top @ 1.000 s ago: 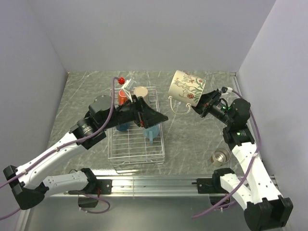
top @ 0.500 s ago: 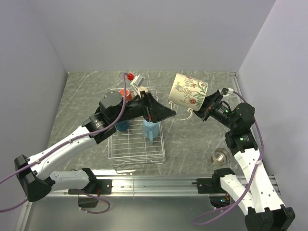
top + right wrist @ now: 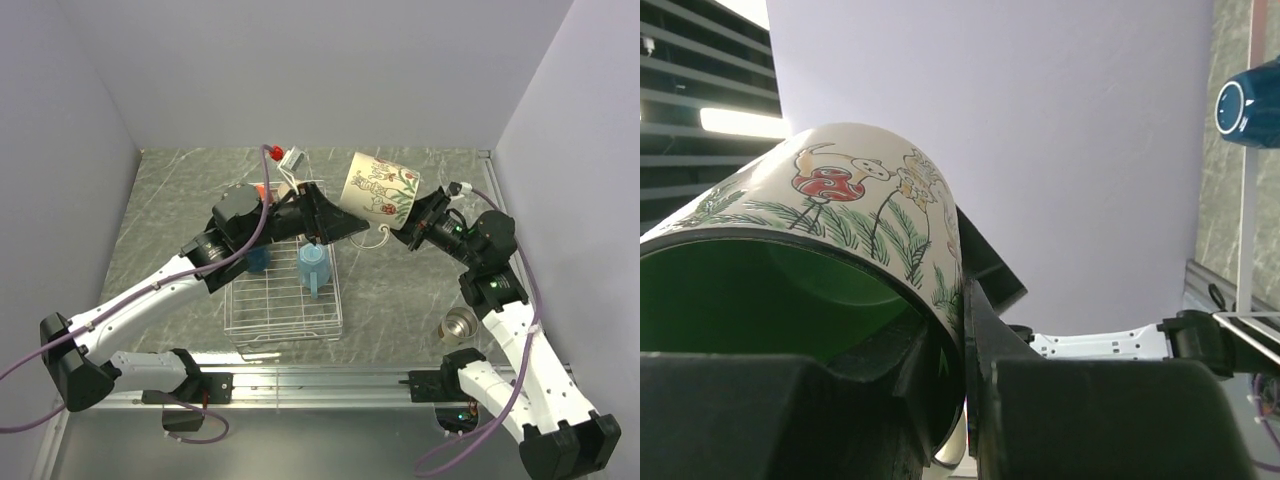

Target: Load the cups into the dish rack

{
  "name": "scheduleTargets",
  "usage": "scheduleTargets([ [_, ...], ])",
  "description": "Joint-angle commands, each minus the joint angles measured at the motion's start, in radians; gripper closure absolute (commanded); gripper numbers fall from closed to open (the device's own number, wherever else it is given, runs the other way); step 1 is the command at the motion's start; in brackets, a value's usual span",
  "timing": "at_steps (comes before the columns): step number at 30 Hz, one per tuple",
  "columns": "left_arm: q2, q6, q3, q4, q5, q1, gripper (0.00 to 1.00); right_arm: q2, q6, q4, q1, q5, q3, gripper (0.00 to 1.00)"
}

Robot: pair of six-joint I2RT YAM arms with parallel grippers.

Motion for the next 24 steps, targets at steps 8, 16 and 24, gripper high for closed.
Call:
scheduleTargets([
  [8, -0.003, 0.002, 0.04, 0.052, -0.023, -0.009, 0.99, 0.023, 0.022, 0.187, 0.064, 0.022, 0.056, 1.0],
  [16, -0.048, 0.13, 0.111, -0.205, -0.14, -0.009, 1.0, 0.012, -0.07, 0.074, 0.063, 0.019, 0.059, 0.85],
  [24, -0.162, 0.197, 0.085, -0.422, -0.264, 0.036, 1.0, -0.015, -0.234, -0.129, 0.058, 0.02, 0.088, 0.34],
])
